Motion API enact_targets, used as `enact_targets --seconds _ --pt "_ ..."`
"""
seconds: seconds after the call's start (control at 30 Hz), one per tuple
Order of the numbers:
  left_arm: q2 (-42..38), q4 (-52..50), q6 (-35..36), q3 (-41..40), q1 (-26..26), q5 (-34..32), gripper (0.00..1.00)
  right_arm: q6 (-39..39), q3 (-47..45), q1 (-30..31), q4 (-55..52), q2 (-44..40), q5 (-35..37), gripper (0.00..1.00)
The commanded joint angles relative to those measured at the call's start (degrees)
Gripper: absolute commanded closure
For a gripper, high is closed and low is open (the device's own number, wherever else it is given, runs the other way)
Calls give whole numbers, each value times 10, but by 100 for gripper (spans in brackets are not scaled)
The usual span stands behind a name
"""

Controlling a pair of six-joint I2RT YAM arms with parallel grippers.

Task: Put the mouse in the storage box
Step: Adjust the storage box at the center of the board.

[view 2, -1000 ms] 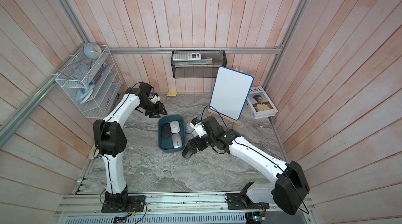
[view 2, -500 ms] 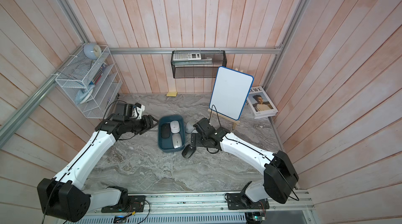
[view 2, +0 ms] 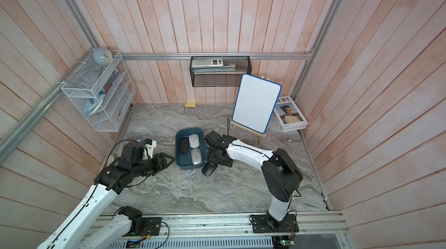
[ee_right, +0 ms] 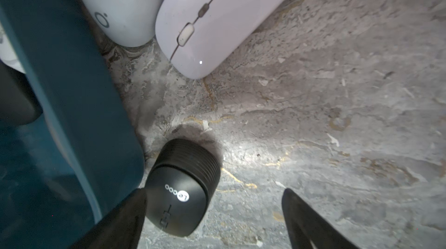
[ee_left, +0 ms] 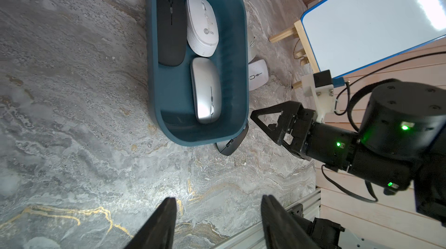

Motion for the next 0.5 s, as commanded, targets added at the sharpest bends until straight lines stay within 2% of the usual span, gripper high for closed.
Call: enact_targets --seconds 0.0,0.47 --pt "-5 -3 -7 -8 -1 -15 39 34 17 -1 -6 29 -11 11" --pt "-5 -17 6 -11 0 -28 39 63 50 5 5 85 -22 12"
